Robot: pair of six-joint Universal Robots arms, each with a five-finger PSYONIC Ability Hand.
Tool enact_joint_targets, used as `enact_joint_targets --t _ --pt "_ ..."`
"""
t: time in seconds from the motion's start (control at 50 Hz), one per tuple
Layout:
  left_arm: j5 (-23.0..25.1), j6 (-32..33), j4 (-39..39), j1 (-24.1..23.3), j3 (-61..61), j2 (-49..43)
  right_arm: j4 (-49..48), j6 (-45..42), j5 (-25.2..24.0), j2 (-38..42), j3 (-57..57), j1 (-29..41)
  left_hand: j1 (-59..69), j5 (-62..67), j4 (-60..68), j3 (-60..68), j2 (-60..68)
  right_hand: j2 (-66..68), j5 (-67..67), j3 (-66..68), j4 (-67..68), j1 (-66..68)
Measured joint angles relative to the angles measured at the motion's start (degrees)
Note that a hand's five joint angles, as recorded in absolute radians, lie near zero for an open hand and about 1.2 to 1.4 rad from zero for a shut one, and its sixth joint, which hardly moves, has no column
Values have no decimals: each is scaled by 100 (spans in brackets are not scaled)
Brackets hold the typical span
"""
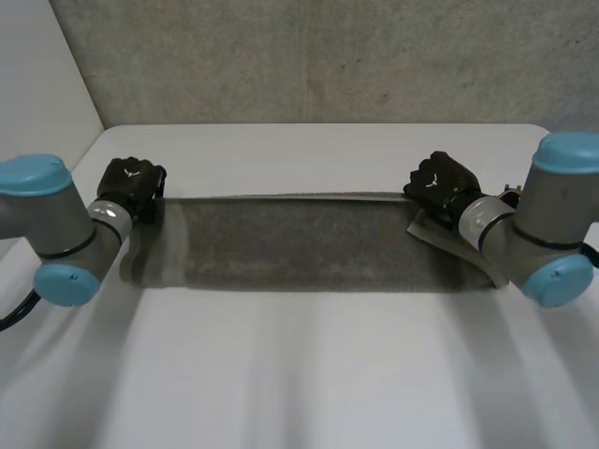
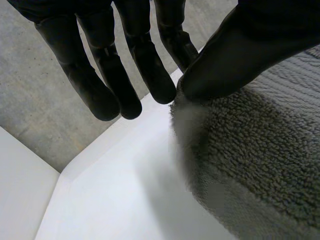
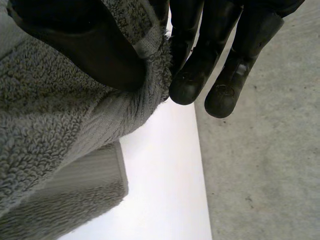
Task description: Fold the towel.
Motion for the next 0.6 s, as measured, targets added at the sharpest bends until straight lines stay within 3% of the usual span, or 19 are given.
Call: enact_joint_targets --t 0.06,0.16,0.2,0.36,0.6 --pt "-21 5 59 -31 234 -223 -251 -8 31 219 -60 4 50 61 0 0 34 -578 -694 -605 -641 -587" --pt "-44 21 122 -104 364 -399 -414 9 31 522 -142 3 87 95 0 0 34 -5245 -5356 -5070 -5112 -5194" --pt "-52 39 132 -118 363 -401 -417 28 15 560 -152 5 87 97 0 0 34 -6040 -6361 -6066 -6102 -6032" --pt "-133 265 152 -129 348 -329 -403 214 -69 298 -95 -33 87 103 0 0 34 -6167 -6452 -6281 -6226 -6288" --pt "-151 542 300 -133 321 -348 -282 1371 -309 -1020 750 -329 87 98 0 -18 34 -6168 -6452 -6281 -6226 -6318"
